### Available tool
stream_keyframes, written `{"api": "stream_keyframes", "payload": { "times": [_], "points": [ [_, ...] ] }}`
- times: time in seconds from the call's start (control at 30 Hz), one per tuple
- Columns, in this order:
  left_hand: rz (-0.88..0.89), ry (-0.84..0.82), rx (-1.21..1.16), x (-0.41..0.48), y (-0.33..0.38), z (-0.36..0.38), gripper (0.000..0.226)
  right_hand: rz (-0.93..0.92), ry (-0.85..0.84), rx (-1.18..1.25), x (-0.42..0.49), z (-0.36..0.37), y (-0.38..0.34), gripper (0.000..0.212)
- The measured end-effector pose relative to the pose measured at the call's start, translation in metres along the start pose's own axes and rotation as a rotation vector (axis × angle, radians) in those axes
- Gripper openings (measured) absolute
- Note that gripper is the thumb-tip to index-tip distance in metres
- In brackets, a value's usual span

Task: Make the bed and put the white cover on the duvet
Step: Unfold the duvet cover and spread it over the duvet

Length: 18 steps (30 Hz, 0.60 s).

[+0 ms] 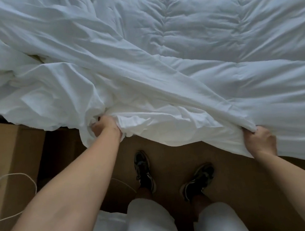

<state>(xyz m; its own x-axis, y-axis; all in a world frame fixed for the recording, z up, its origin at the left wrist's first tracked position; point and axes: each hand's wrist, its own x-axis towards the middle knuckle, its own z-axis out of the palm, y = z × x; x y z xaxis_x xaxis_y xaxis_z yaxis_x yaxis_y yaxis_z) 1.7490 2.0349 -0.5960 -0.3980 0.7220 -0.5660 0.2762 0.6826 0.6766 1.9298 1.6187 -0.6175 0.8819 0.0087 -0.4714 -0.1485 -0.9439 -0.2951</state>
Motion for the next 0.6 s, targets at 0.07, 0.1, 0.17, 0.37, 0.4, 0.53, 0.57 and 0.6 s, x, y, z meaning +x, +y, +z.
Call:
{"api": "stream_keyframes", "payload": {
  "times": [0.07, 0.1, 0.17, 0.37, 0.4, 0.53, 0.57, 0.6],
  "points": [
    [0.003, -0.011, 0.055, 0.007, -0.005, 0.001, 0.037, 0.033, -0.071, -0.018, 0.007, -0.01, -0.01, 0.066],
    [-0.001, -0.029, 0.072, 0.01, -0.007, 0.003, 0.036, 0.037, -0.106, -0.034, 0.009, -0.015, -0.016, 0.062],
    [-0.031, -0.077, 0.088, 0.011, -0.013, 0.002, 0.033, 0.013, -0.11, -0.078, 0.007, -0.023, -0.031, 0.054],
    [0.003, -0.204, 0.073, -0.017, -0.021, -0.026, 0.03, -0.441, 0.036, -0.006, -0.051, 0.017, -0.176, 0.053],
    [0.029, -0.186, 0.026, -0.011, -0.012, -0.031, 0.049, -0.575, 0.039, -0.008, -0.065, 0.034, -0.205, 0.042],
    [0.13, 0.017, -0.068, 0.044, 0.042, -0.051, 0.079, -0.921, -0.116, 0.076, -0.12, 0.096, -0.306, 0.021],
    [0.144, 0.09, -0.058, 0.065, 0.059, -0.057, 0.079, -0.955, -0.155, 0.132, -0.131, 0.107, -0.329, 0.02],
    [0.141, 0.16, -0.048, 0.09, 0.074, -0.063, 0.078, -0.974, -0.178, 0.179, -0.139, 0.116, -0.35, 0.021]
  ]
}}
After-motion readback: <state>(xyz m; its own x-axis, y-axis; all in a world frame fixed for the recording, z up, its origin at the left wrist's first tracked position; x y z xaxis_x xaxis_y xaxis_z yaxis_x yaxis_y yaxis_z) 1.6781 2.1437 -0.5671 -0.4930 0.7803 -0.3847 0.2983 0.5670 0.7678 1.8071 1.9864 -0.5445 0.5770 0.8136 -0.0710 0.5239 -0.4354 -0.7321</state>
